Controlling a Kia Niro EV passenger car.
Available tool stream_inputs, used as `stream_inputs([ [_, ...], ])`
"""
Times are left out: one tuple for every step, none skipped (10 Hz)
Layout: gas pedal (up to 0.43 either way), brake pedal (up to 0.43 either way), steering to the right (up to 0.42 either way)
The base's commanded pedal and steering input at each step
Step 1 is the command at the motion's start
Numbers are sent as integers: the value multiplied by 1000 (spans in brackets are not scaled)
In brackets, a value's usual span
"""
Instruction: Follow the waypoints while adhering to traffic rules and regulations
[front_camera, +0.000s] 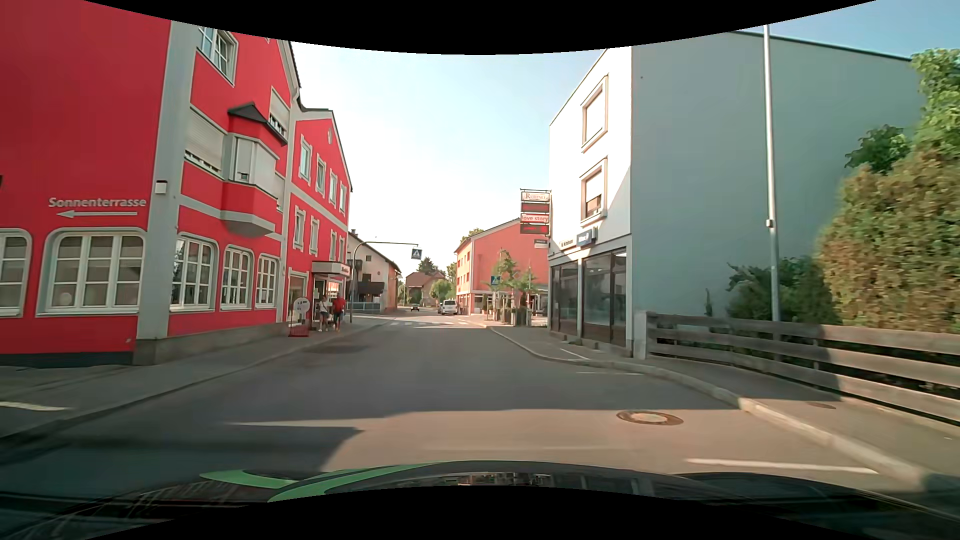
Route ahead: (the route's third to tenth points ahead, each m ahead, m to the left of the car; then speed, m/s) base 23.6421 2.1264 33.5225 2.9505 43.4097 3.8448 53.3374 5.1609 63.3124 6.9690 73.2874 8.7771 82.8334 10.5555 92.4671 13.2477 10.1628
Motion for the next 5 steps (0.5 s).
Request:
stream_inputs([
  [39,0,-25],
  [39,0,-25],
  [20,0,-25],
  [8,0,-23],
  [8,0,-21],
])
